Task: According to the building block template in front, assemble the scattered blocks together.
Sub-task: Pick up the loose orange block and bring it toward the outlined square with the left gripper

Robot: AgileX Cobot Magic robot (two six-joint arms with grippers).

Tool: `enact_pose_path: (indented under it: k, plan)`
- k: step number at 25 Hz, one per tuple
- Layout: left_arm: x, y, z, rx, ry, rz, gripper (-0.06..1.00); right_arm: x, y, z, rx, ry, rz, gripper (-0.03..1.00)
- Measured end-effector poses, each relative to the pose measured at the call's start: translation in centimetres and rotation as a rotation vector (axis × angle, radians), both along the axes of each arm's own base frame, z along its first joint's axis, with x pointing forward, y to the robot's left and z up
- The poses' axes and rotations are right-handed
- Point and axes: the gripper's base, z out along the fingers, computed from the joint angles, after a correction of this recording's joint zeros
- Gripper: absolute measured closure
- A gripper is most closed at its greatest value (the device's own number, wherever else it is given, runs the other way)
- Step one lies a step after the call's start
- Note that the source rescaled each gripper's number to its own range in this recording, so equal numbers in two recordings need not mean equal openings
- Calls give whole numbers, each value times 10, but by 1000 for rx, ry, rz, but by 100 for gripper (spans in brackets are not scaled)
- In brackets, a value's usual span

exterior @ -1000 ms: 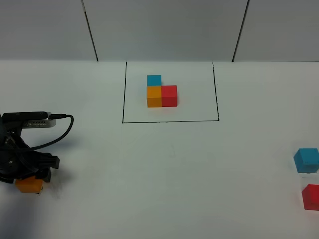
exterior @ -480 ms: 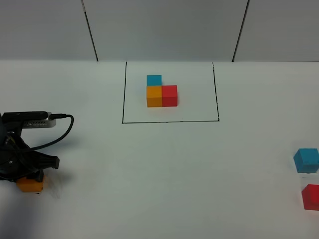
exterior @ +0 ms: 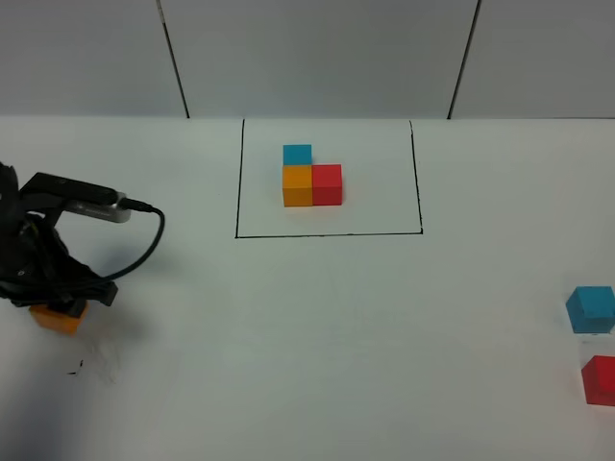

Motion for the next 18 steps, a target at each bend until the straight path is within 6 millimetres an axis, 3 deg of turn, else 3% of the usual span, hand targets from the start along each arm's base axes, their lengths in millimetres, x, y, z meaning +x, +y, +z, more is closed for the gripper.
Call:
enact_pose_path:
  k: [4,8,18]
  plan:
    - [7,-38,22,-13,18,-322,94,0,0,0,-5,0,3,97]
    - [0,-77,35,-35,49,-628,94,0,0,0,0,0,0,97]
    - [-22,-146,49,-45,-5,-1020,94,0,0,0,0,0,0,97]
